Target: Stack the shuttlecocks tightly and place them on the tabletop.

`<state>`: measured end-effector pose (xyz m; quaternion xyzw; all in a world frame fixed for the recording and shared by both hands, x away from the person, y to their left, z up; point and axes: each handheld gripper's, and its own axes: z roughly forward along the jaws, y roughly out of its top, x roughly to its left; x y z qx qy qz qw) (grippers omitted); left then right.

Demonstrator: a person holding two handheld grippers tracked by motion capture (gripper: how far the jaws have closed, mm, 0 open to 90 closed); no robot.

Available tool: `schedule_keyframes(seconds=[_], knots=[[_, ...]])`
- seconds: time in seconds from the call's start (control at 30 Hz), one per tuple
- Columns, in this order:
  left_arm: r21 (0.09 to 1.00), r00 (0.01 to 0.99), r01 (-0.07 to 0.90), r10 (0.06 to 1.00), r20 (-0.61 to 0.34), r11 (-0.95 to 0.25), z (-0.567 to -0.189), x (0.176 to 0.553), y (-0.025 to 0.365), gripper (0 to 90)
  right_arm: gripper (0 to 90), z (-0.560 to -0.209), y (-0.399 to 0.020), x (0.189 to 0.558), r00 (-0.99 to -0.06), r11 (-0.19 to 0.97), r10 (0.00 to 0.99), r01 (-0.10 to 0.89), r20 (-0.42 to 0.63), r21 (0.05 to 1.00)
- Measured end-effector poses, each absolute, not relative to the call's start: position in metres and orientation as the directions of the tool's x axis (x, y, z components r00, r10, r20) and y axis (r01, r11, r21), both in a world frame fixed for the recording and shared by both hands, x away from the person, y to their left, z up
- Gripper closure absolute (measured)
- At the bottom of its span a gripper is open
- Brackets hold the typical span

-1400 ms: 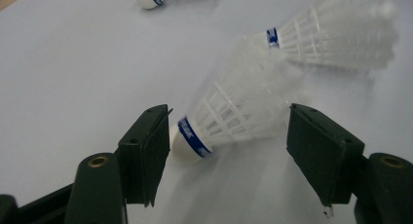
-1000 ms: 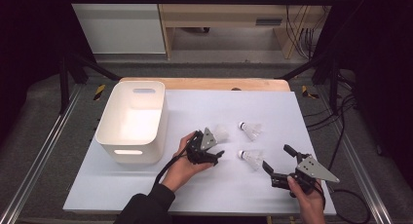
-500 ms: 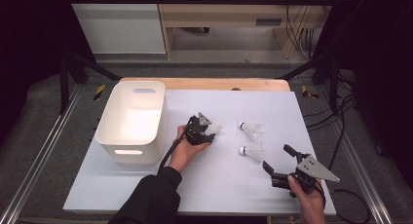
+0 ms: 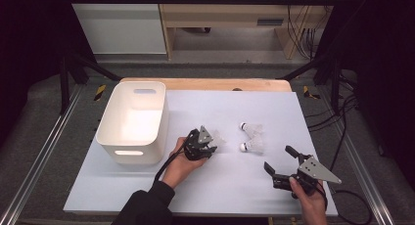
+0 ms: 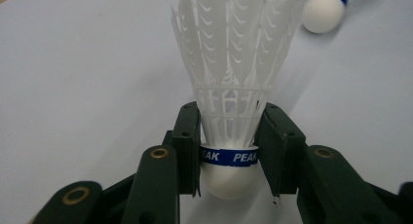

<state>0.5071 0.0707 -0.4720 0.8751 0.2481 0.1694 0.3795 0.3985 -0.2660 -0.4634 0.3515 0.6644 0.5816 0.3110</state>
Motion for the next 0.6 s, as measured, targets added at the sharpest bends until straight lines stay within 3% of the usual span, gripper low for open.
schedule_keyframes(seconds=[0.23,0.6], knots=[[0.781,0.857,0.255,0.508,0.092,-0.570,-0.467,0.470,0.100,63.0,4.3,-0.464,-0.264,0.399,-0.551,0.084,0.834,0.110,-0.010,0.990],[0.786,0.873,0.217,0.475,0.109,-0.579,-0.468,0.451,0.108,62.6,4.2,-0.466,-0.264,0.399,-0.548,0.094,0.836,0.115,-0.016,0.989]])
